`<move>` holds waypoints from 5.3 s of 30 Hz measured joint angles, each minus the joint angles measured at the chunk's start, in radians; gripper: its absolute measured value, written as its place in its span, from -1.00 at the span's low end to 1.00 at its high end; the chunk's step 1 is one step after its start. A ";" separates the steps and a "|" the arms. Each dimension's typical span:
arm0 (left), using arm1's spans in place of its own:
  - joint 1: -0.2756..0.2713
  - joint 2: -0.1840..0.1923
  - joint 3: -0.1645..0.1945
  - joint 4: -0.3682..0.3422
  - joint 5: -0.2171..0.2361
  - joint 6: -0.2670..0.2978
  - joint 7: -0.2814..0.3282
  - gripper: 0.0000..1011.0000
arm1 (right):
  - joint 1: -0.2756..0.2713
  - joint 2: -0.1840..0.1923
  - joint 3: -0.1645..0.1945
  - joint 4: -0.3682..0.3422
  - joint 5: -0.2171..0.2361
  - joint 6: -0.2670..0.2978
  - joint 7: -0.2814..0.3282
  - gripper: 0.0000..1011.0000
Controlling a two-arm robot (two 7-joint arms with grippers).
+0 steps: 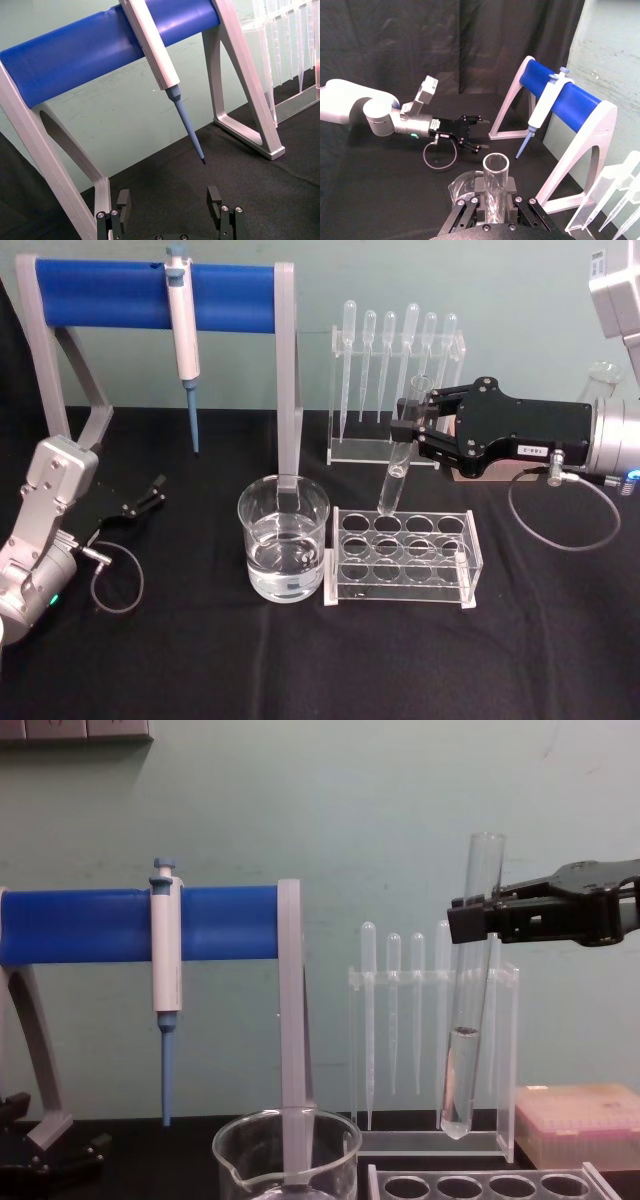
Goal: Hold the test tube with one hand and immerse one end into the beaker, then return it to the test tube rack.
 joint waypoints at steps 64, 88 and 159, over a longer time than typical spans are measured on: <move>0.000 0.000 0.000 0.000 0.000 0.000 0.000 0.98 | 0.000 0.000 0.000 0.000 0.000 0.000 0.000 -0.54; 0.000 0.000 0.000 0.000 0.000 0.000 0.000 0.98 | 0.000 0.000 0.000 0.000 0.000 0.000 0.000 -0.53; 0.000 0.000 0.000 0.000 0.000 0.000 0.000 0.98 | 0.000 0.000 0.000 0.000 0.000 0.000 0.000 -0.53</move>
